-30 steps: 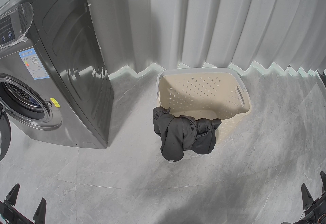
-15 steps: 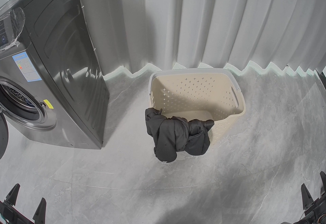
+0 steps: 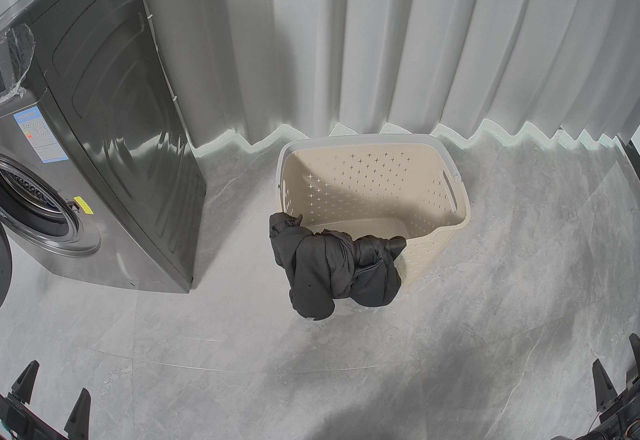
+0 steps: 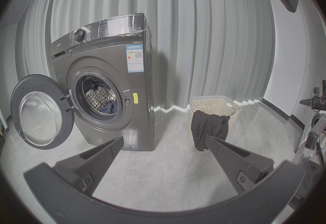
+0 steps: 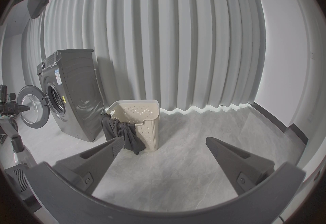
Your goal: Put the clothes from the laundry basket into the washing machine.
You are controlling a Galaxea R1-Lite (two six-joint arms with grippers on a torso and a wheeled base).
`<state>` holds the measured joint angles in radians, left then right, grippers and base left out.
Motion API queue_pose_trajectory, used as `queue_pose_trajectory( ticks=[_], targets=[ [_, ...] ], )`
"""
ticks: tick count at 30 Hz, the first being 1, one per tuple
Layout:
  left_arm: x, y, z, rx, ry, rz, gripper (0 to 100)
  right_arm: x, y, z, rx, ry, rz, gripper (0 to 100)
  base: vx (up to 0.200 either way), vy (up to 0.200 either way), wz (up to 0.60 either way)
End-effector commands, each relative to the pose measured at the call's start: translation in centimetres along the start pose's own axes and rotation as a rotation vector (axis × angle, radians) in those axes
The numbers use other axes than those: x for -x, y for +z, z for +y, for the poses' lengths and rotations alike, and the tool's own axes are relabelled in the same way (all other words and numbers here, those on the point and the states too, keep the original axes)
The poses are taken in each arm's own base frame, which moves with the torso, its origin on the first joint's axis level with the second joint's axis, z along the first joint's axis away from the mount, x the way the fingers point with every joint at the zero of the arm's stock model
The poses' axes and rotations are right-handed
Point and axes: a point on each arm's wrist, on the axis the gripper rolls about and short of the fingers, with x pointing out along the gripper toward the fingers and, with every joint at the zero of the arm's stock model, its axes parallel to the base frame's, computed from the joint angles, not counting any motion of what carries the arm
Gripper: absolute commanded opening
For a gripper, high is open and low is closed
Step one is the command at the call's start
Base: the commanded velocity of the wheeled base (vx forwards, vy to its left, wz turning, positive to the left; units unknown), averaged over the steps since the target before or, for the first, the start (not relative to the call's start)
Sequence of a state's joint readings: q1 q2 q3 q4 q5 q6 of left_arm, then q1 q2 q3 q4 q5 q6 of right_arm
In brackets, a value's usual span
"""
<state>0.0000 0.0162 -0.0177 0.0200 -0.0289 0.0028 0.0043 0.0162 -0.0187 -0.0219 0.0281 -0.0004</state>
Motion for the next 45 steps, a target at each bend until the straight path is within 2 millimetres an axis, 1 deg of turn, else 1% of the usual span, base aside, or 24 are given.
queue_pose_trajectory(
  ticks=[1,2,3,5,7,11,14,16,17,20,21,22,23,30,33,36,41,42,43,44,45],
  targets=[
    [0.0,-0.3,0.0,0.0,0.0,-0.005,100,1.0,3.0,0.0,0.007,0.001,-0.149,100,0.0,0.0,0.0],
    [0.0,-0.3,0.0,0.0,0.0,-0.005,100,1.1,3.4,0.0,0.007,0.001,-0.156,100,0.0,0.0,0.0],
    [0.0,-0.3,0.0,-0.002,0.001,-0.005,100,1.2,4.7,0.0,0.007,0.001,-0.16,100,0.0,0.0,0.0],
    [0.0,-0.3,0.0,-0.002,0.0,-0.005,100,0.9,5.3,0.0,0.007,0.006,-0.115,100,0.0,0.0,0.0],
    [0.0,-0.3,0.0,0.0,0.0,-0.005,100,0.2,5.1,0.0,0.005,0.02,-0.037,100,0.0,0.1,0.0],
    [0.0,-0.3,0.0,0.0,0.0,-0.005,100,-1.6,4.7,0.1,-0.014,0.102,0.109,100,0.0,0.2,0.0],
    [0.0,-0.3,0.0,0.0,0.0,-0.005,100,-2.6,4.8,0.3,-0.077,0.185,0.192,100,0.0,0.067,0.0],
    [0.0,-0.3,0.0,0.0,0.0,-0.005,100,-2.7,4.8,0.3,-0.081,0.19,0.196,100,0.0,0.0,0.0],
    [0.0,-0.3,0.0,-0.002,0.0,-0.005,100,-4.0,4.8,0.4,-0.122,0.234,0.286,100,0.0,0.0,0.0],
    [0.0,-0.3,0.0,-0.002,0.0,-0.005,100,-5.5,4.8,0.4,-0.132,0.229,0.369,100,0.0,0.0,0.0],
    [0.0,-0.3,0.0,-0.002,0.001,-0.005,100,-6.0,4.8,0.4,-0.134,0.228,0.384,100,0.0,0.0,0.0],
    [0.0,-0.3,0.0,-0.002,0.001,-0.005,100,-6.0,4.8,0.4,-0.134,0.228,0.384,100,0.0,0.0,0.0],
    [0.0,-0.3,0.0,-0.004,0.0,-0.005,100,-7.1,4.8,0.5,-0.14,0.226,0.417,100,0.0,0.0,0.0],
    [0.0,-0.3,0.0,-0.005,0.0,-0.005,100,-11.3,4.2,0.6,-0.15,0.225,0.5,100,0.0,0.0,0.0],
    [0.0,-0.3,0.0,-0.002,0.0,-0.005,100,-13.0,3.5,0.7,-0.164,0.231,0.551,100,0.2,0.0,0.0],
    [0.0,-0.3,0.0,0.0,0.0,-0.005,100,-14.2,3.0,1.1,-0.181,0.246,0.588,100,0.2,0.0,0.0],
    [0.0,-0.3,0.0,-0.002,0.0,-0.005,100,-15.5,2.6,2.5,-0.194,0.323,0.631,100,0.0,0.0,0.0],
    [0.0,-0.3,0.0,-0.002,0.0,-0.005,100,-15.5,2.6,2.5,-0.194,0.323,0.631,100,0.0,0.0,0.0],
    [0.0,-0.3,0.0,-0.002,0.0,-0.005,100,-16.5,2.5,3.0,-0.198,0.339,0.643,100,0.0,0.0,0.0],
    [0.0,-0.3,0.0,-0.002,0.0,-0.005,100,-16.8,2.4,3.1,-0.199,0.342,0.648,100,0.0,0.0,0.0],
    [0.0,-0.3,0.0,0.0,0.0,-0.005,100,-17.6,2.1,3.5,-0.2,0.349,0.653,100,0.0,0.0,0.0]
  ],
)
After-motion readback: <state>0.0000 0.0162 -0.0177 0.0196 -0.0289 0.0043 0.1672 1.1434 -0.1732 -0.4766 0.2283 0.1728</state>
